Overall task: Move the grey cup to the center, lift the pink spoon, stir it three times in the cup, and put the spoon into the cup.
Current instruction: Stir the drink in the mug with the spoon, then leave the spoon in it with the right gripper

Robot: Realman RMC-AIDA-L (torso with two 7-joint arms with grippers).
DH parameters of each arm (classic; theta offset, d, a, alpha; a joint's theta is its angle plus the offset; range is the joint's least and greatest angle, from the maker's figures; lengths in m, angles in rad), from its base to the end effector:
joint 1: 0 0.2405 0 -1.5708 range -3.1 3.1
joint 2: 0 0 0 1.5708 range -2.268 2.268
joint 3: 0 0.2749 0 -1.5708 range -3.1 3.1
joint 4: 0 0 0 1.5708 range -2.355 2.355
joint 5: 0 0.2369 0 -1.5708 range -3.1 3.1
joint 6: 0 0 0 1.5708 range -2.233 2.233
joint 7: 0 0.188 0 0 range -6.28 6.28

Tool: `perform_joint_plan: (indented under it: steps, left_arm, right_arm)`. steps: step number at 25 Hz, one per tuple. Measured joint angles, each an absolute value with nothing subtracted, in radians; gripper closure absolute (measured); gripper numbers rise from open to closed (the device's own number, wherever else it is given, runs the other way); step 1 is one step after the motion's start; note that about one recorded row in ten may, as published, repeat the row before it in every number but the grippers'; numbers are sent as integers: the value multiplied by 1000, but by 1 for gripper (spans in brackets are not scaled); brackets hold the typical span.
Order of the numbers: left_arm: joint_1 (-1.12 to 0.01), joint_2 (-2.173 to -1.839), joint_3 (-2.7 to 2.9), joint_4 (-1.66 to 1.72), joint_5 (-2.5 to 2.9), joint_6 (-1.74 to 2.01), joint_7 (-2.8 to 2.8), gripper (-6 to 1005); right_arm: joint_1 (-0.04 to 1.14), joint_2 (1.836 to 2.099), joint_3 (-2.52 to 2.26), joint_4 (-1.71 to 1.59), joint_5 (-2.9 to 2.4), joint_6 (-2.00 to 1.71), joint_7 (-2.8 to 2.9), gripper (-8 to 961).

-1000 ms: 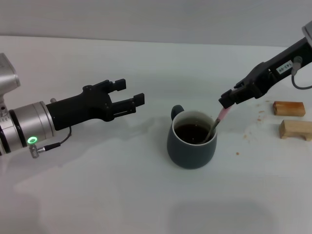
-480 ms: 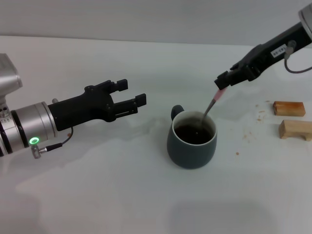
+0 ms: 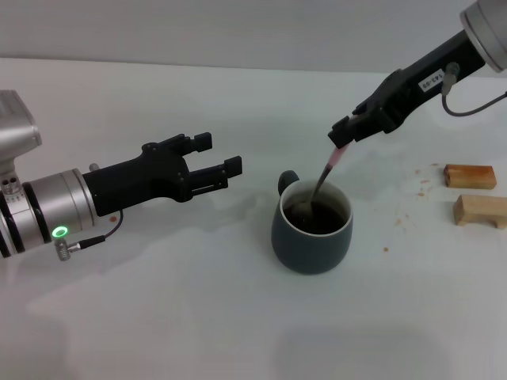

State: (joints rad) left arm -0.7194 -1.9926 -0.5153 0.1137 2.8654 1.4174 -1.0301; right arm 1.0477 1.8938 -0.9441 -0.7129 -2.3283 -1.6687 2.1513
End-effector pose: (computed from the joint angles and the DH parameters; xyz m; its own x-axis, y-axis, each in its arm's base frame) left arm -0.2749 0.3961 -0.0827 0.6571 0.3383 0.6737 0.5771 -0.8007 -0.1608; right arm 0.1341 0.4661 -0.0049 0.8518 -0.5220 0.0452 -0.5192 -0.8525 -0.0611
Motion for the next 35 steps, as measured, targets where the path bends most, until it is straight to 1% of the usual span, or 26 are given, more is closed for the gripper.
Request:
perform_joint_plan:
  steps: [9,13,28,35]
  left_arm:
    - [-720,-1993,-515,112,2865,1417,-1031,173]
    - [-720,-1988,-515,110,2865,1417,-1035,173]
    - [-720,-1986,-515,109,2865,1425,-1039,172]
    - [-711,-1986,-515,108,2865,1429,-1039,173]
  right_arm:
    - [1042,1894,-948,-737,-2328,-1742,2139,852]
    - [1029,1890,-948,-752,-2340,-1768,2142,851]
    - [1003,1885,-936,-766,-2392,-1728,2145,852]
    - [1015,1897,-936,-766,-2390,-1679,2145,851]
